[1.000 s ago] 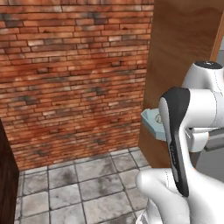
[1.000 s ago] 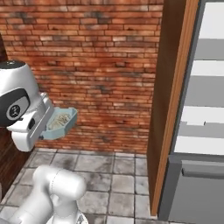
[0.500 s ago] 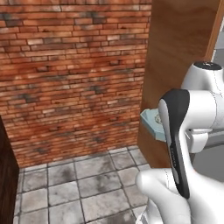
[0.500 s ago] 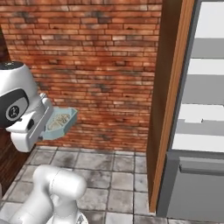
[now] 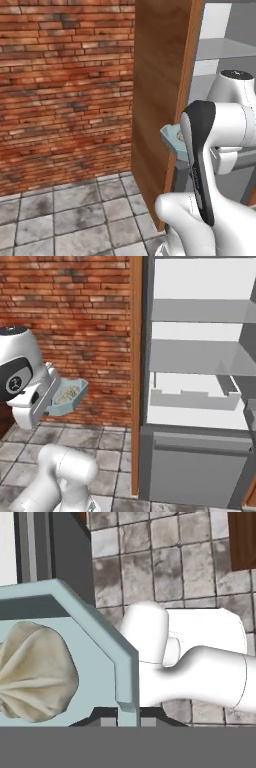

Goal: Place two dumplings into each of the tupperware containers and then place the containers in the fridge.

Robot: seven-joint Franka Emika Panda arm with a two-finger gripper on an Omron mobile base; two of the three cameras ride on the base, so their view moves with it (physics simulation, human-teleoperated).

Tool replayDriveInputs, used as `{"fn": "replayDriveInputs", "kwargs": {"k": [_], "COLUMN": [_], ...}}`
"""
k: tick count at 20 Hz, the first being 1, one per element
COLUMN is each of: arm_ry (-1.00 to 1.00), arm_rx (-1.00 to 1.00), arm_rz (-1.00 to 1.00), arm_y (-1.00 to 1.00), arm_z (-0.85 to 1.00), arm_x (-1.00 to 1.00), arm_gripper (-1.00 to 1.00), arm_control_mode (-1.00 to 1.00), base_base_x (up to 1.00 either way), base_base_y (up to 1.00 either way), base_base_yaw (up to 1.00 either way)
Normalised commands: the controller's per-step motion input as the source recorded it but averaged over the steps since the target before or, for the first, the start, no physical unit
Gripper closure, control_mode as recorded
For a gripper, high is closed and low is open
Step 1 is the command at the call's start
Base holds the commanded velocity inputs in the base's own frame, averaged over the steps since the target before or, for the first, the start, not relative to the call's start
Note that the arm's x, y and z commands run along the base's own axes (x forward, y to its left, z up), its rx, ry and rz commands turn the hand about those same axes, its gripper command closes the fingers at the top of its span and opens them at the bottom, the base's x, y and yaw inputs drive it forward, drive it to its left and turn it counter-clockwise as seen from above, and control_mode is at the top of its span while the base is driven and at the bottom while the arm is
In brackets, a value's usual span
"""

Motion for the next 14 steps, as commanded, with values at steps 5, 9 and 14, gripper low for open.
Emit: {"fn": "replayDriveInputs", "kwargs": {"k": [5, 9, 14], "arm_ry": [0.00, 0.00, 0.00], "arm_rx": [0.00, 0.00, 0.00], "arm_rz": [0.00, 0.00, 0.00], "arm_y": [0.00, 0.00, 0.00], "arm_z": [0.00, 0.00, 0.00], "arm_x": [0.00, 0.00, 0.00], "arm_gripper": [1.00, 1.00, 1.00], "arm_control_mode": [1.00, 1.00, 1.00], "base_base_x": [0.00, 0.00, 0.25], "base_base_y": [-0.89, -0.86, -0.59], "base_base_yaw": [0.03, 0.04, 0.04]}}
